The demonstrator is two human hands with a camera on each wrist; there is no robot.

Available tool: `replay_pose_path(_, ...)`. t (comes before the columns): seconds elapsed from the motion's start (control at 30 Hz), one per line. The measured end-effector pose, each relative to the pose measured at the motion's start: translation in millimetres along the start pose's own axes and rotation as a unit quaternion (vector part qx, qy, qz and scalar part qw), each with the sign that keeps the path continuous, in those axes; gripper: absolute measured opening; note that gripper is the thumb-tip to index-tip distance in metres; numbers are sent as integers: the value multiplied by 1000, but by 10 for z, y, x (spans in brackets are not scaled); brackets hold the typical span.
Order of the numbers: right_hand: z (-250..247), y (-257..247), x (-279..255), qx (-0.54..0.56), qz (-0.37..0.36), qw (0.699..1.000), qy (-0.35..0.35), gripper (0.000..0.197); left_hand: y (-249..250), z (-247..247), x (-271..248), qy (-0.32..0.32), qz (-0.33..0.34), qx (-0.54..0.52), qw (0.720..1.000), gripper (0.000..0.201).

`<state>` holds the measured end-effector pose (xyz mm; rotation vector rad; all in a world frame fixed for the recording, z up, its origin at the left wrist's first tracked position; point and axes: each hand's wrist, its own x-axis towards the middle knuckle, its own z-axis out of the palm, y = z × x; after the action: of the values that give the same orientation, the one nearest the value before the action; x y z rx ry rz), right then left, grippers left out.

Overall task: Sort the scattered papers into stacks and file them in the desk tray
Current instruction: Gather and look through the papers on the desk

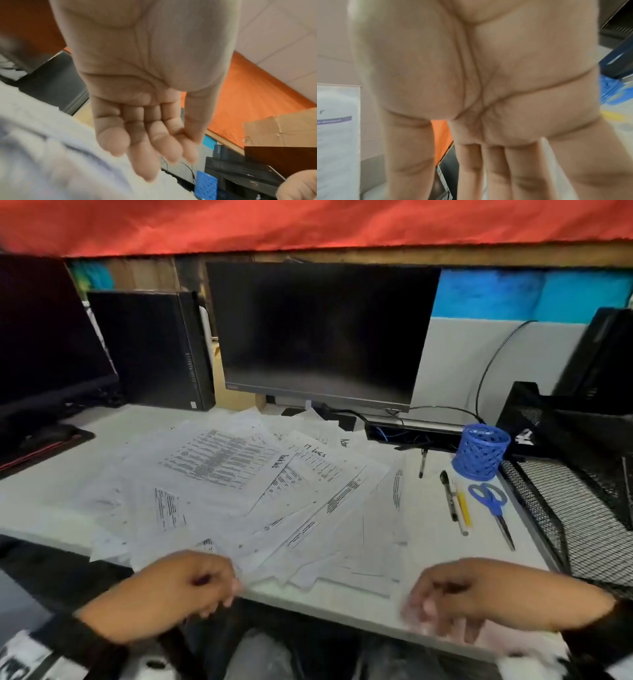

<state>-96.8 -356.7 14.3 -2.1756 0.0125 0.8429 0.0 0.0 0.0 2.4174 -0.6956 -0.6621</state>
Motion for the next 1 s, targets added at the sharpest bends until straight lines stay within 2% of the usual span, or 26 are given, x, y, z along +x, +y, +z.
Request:
replay_pose_path(0.07, -173, -133, 280, 58, -30, 996, 63, 19, -121, -225, 211, 100, 18, 28, 994, 7)
replay_pose_path(0.13, -335, -326, 596, 93, -45, 985, 140, 18, -185, -436, 446, 143, 5, 67, 988, 13)
replay_pose_path(0.2, -423, -461, 936, 119, -43, 973, 191, 19, -204, -544, 671, 134, -30, 104, 985, 27)
replay_pose_path(0.3, -567, -621, 1423, 159, -23, 958, 238, 22, -301, -656, 960, 86, -110, 160, 977, 62)
replay_pose_path(0.4, -678, -740, 1820, 178, 12, 945, 276, 31, -410, -651, 1110, 20, -146, 202, 968, 69)
replay_pose_path(0.47, -717, -801, 2004, 189, 34, 940, 284, 28, -433, -597, 1121, -28, -137, 232, 963, 62)
replay_pose_path(0.57, -765, -854, 2206, 212, 73, 934, 278, 10, -514, -553, 1083, -52, -103, 182, 977, 50)
replay_pose_path(0.63, -781, -876, 2285, 230, 85, 930, 274, 8, -622, -534, 1039, -79, -68, 167, 981, 45)
replay_pose_path(0.73, -754, -866, 2363, 238, 80, 935, 251, 18, -734, -503, 985, -134, -21, 157, 978, 41)
replay_pose_path(0.8, -735, -877, 2435, 252, 74, 934, 243, 30, -769, -492, 988, -140, -7, 141, 980, 38)
replay_pose_path(0.9, -723, -927, 2518, 87, 83, 970, 213, 61, -714, -539, 1005, -134, -6, 85, 987, 28)
replay_pose_path(0.97, -722, -967, 2539, -2, 70, 976, 207, 65, -659, -600, 992, -110, -14, 64, 992, 23)
replay_pose_path(1.0, -723, -978, 2516, 6, 55, 974, 220, 65, -657, -637, 991, -81, -17, 54, 995, 21)
